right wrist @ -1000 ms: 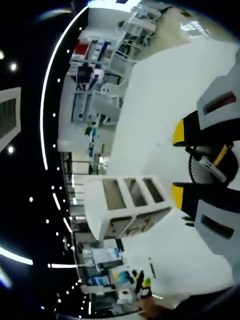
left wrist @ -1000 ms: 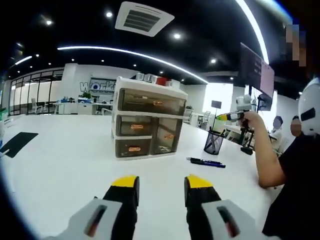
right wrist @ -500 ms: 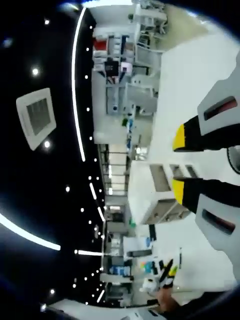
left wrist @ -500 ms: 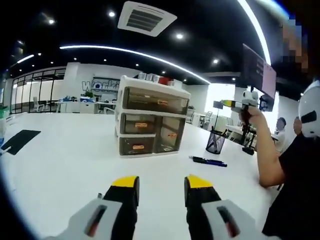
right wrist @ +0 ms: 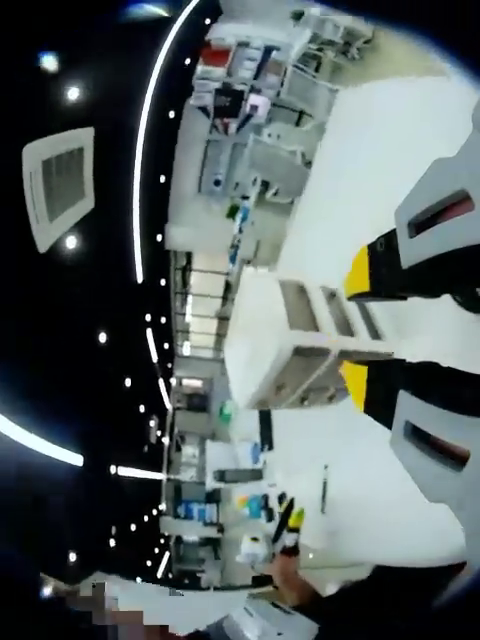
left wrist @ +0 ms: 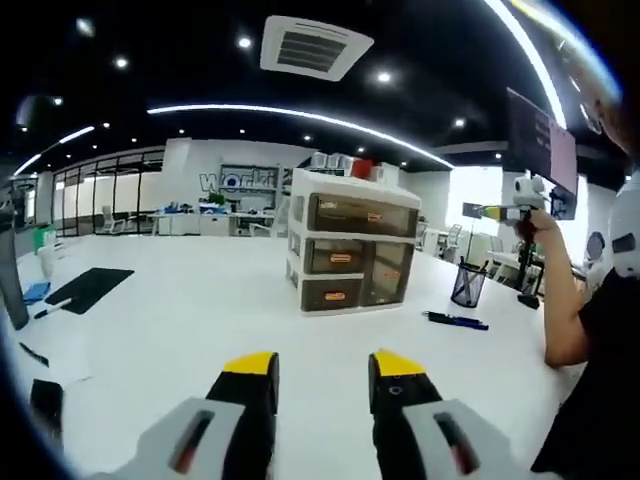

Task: Pick up the scattered pens and sticky notes one by one and arrange them into an orderly layout on the desk, lining the pens up parallel to each other and squaring the sticky note stack until the whole desk area is clear and organized

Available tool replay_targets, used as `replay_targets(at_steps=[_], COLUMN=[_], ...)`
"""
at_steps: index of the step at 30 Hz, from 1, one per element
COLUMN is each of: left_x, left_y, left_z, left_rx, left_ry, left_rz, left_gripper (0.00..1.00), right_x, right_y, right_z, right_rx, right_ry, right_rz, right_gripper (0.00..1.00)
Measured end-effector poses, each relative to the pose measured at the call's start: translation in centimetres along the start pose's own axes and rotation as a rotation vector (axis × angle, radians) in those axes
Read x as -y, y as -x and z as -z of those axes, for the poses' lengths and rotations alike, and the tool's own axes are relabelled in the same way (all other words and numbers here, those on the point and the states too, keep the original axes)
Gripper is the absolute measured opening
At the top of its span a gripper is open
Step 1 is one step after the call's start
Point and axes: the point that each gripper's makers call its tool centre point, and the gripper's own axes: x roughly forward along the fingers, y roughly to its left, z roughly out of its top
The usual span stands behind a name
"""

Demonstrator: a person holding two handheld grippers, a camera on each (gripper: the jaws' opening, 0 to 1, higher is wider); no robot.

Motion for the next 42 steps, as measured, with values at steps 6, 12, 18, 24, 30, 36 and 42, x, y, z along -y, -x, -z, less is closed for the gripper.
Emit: replay_targets(at_steps=[6,12,18,24,30,36,42], left_x=[-1.8,-3.4,-2.9,-2.6,-3.3,-2.2,-1.7], left_y=[0.4,1.1,2.2,2.9,2.3,1.6,1.2], left_z=[1.0,5.8,9.9,11.1,11.5,11.3,11.2], left_rx=[-0.135,-0.359,-0.419,-0.446,-0.399,-0.338,-0.322], left_ry=[-0.1,-0.115,-0.071,-0.092,-0.052,-0.069,-0.089], left_rz=[-0.007,0.001,-0.011,-0.036,-0.05,0.006,0.006], left_gripper=[0.39,0.49,0.45,0.4,0.25,0.11,0.1], right_x=[-1.0,-0.3,-0.9,-3.1,-4.3,-4.5,-6.2], right_y=[-0.2,0.2,-0.4,-2.0,-3.0,-3.5,-4.4], right_z=[0.4,-0.4,1.2,0.8,1.0,1.3,1.0], right_rx=[-0.058,-0.021,-0.11,-0.131,-0.156,-0.185,-0.194], right_ry=[0.056,0.067,0.162,0.209,0.241,0.259,0.295], right_rz=[-0.026,0.008,-0.013,-0.087,-0.129,-0.133,-0.18], right_gripper=[0.18,0.19,0.19,0.19,0.19,0.19,0.19])
